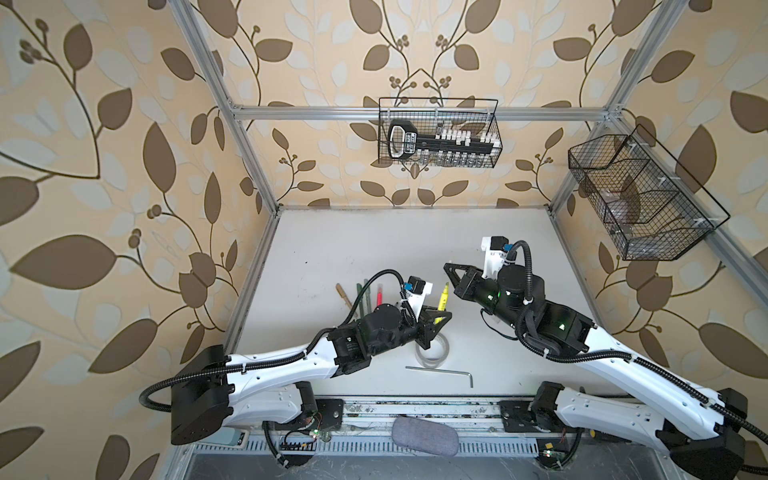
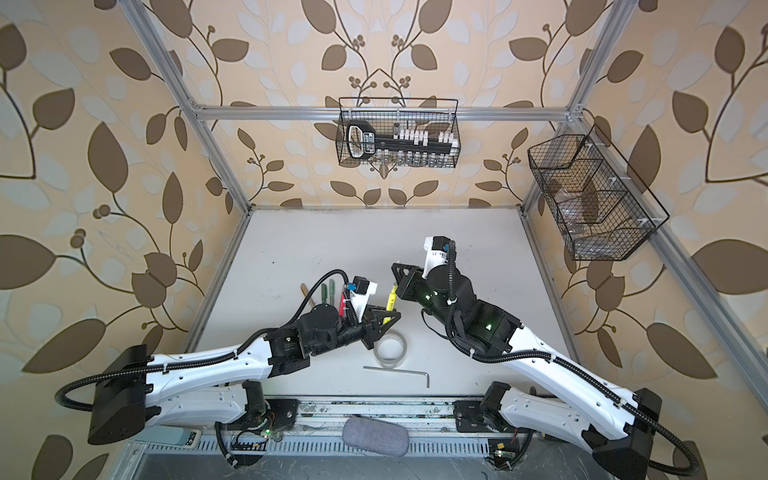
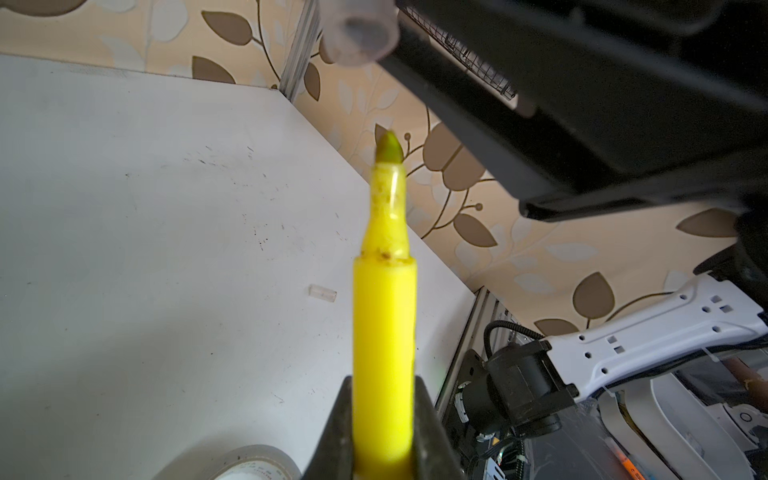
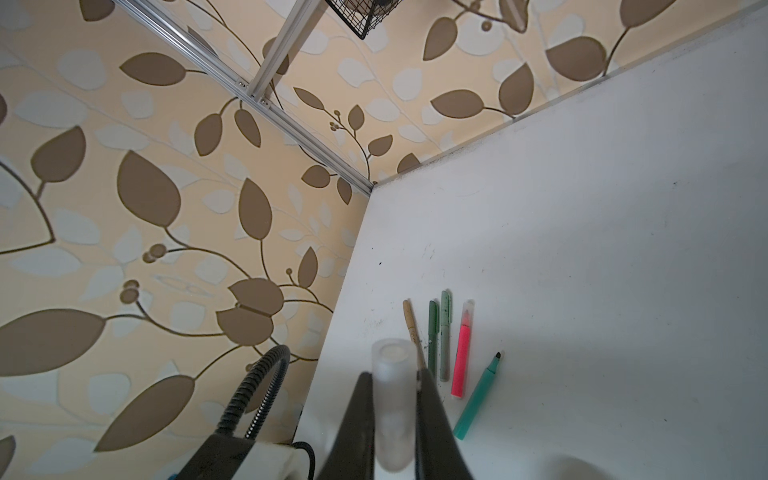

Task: Insert the pens into the pen caps
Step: 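Position the clear cap above the highlighter tip held by the left gripper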

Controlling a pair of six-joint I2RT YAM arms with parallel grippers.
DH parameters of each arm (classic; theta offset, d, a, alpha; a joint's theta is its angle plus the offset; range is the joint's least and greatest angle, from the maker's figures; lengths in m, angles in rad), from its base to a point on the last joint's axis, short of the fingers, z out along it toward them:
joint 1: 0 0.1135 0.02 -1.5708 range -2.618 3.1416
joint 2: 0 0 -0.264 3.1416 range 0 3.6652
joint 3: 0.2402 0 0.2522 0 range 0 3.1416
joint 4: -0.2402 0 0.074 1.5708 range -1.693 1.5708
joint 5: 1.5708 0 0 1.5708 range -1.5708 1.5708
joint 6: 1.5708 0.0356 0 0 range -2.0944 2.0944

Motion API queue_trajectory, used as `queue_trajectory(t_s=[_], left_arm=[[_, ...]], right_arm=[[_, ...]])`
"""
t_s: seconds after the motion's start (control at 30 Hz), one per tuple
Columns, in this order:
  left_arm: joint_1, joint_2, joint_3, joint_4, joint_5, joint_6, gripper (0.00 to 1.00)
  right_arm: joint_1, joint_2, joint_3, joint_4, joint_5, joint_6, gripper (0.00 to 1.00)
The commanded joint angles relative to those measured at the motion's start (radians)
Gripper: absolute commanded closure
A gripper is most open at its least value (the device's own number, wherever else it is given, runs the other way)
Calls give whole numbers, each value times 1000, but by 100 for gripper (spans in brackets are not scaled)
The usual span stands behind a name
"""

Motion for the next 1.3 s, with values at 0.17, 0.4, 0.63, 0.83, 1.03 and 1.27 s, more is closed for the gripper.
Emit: queue_trajectory(t_s=[0.17, 0.4, 0.63, 0.83, 1.03, 1.27], left_arm=[[-12, -38, 2, 12, -45, 26, 100], [-12, -41, 4, 5, -51, 25, 100], [-12, -38, 6, 4, -50, 26, 100], [-12, -32, 6, 8, -42, 26, 100], [-12, -33, 6, 6, -45, 27, 100], [-12, -33, 7, 3, -48, 27, 100]], right_arm=[[7, 0, -34, 23, -28, -3, 87], [12, -2, -18, 22, -23, -22, 87], [17, -1, -8, 18, -23, -30, 87], [16, -6, 19, 1, 6, -54, 86], [17, -9, 21, -4, 7, -54, 85], [32, -3, -1, 11, -5, -48, 86]])
